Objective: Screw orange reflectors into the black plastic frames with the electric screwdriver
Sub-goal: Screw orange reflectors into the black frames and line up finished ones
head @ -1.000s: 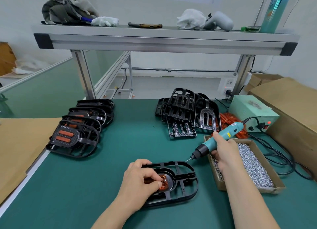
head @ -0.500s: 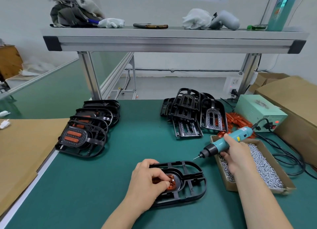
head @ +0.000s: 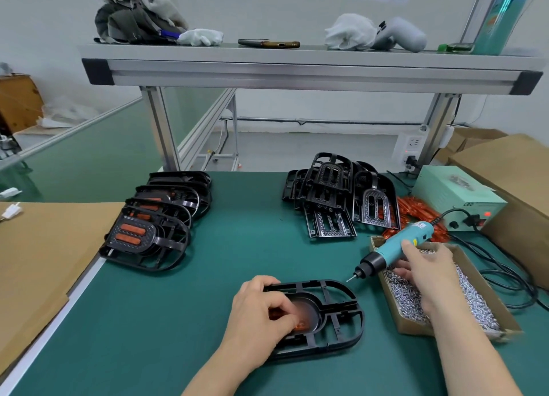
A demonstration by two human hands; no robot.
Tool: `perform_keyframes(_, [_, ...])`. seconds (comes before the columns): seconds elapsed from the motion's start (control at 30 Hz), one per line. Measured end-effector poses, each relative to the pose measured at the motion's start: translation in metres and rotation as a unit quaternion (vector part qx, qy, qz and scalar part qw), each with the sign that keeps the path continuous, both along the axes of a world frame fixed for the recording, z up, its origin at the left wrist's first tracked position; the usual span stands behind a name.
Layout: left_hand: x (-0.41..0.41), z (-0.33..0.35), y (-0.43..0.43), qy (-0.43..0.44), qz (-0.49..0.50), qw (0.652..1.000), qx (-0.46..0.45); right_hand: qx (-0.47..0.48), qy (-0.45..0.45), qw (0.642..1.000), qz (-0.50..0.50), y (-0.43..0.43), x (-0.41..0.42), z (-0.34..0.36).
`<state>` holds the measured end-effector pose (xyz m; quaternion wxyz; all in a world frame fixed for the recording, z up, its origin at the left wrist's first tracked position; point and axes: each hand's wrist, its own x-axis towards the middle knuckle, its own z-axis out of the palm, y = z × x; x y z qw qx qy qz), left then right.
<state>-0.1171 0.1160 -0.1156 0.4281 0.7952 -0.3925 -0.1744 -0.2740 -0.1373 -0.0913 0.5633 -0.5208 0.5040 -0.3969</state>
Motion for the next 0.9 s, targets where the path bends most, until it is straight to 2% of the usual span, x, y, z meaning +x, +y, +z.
perform_keyframes(0.27, [0.0, 0.001, 0.0, 0.002, 0.002, 1.0, 0.007, -0.039, 0.062, 0.997, -0.008, 0.006, 0.003, 0.004])
perform_keyframes(0.37, [0.0, 0.002, 0.0, 0.004, 0.001, 1.0, 0.006, -0.097, 0.146, 0.984, -0.018, 0.009, -0.001, 0.006])
perform_keyframes(0.43, [0.0, 0.002, 0.0, 0.004, 0.001, 1.0, 0.008, -0.17, 0.249, 0.953, -0.012, 0.011, -0.008, 0.008])
perform_keyframes(0.5, [-0.001, 0.002, 0.001, 0.008, 0.003, 1.0, 0.009, -0.229, 0.384, 0.894, 0.019, 0.012, -0.015, 0.008])
perform_keyframes(0.57, [-0.001, 0.003, 0.001, 0.011, 0.004, 1.0, 0.009, -0.233, 0.501, 0.83, 0.082, 0.011, -0.019, 0.009])
perform_keyframes(0.63, [-0.002, 0.004, 0.001, 0.008, 0.004, 1.0, 0.01, -0.22, 0.542, 0.801, 0.123, 0.012, -0.02, 0.011])
perform_keyframes(0.9, [-0.002, 0.008, 0.002, 0.01, 0.0, 1.0, 0.01, -0.231, 0.503, 0.83, 0.075, 0.01, -0.026, 0.011])
